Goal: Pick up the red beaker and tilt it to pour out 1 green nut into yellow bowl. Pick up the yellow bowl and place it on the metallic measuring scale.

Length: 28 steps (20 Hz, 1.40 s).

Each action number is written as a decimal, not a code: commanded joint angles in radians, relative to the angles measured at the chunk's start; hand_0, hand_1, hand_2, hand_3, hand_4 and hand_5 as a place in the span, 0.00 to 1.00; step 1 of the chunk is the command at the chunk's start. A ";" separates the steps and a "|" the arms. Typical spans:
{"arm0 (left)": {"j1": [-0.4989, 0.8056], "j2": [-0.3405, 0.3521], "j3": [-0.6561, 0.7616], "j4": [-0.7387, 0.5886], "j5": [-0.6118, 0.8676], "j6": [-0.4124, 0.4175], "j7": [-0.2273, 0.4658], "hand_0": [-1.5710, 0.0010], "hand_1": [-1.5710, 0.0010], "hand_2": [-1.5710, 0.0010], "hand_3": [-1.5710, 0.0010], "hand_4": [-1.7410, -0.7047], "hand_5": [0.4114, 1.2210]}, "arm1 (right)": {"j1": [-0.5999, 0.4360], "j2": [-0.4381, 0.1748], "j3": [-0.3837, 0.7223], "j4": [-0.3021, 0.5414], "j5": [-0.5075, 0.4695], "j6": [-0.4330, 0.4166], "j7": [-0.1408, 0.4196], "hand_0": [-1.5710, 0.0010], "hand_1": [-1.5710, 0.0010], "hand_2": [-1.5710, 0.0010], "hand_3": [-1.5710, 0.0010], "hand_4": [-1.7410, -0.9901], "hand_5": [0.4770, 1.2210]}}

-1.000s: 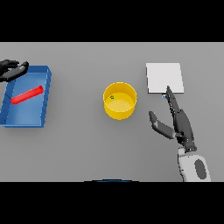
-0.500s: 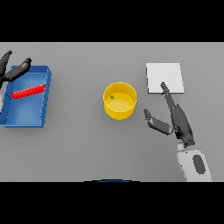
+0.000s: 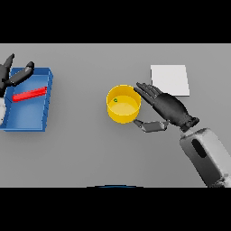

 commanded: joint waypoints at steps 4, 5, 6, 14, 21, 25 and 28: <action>-0.001 0.020 0.013 0.007 0.012 -0.024 -0.012 1.00 1.00 1.00 1.00 0.90 0.34 | -0.115 -0.028 0.095 0.086 0.092 0.060 -0.055 1.00 1.00 1.00 1.00 0.77 0.22; 0.008 0.023 0.011 -0.002 0.012 -0.025 -0.009 1.00 1.00 1.00 1.00 0.90 0.35 | -0.134 -0.033 0.113 0.108 0.110 0.069 -0.070 1.00 1.00 1.00 1.00 0.77 0.22; 0.003 0.015 0.008 0.010 0.010 -0.027 -0.011 1.00 1.00 1.00 1.00 0.90 0.35 | -0.151 -0.036 0.132 0.132 0.124 0.076 -0.096 1.00 1.00 1.00 1.00 0.78 0.22; -0.003 0.020 0.012 0.022 0.005 -0.027 -0.022 1.00 1.00 1.00 1.00 0.90 0.36 | -0.307 0.006 0.243 0.317 0.193 0.166 -0.145 1.00 1.00 1.00 1.00 0.77 0.25; -0.004 0.024 0.013 0.033 0.007 -0.041 -0.032 1.00 1.00 1.00 1.00 0.91 0.36 | -0.384 0.048 0.301 0.433 0.225 0.231 -0.134 1.00 1.00 1.00 1.00 0.74 0.27; -0.007 0.025 0.008 0.036 -0.001 -0.041 -0.030 1.00 1.00 1.00 1.00 0.92 0.37 | -0.417 0.073 0.301 0.505 0.227 0.223 -0.137 1.00 1.00 0.99 0.97 0.71 0.34; -0.005 0.023 0.003 0.037 -0.005 -0.040 -0.037 1.00 1.00 1.00 1.00 0.92 0.37 | -0.411 0.075 0.307 0.504 0.231 0.218 -0.148 0.88 0.88 0.88 0.86 0.58 0.56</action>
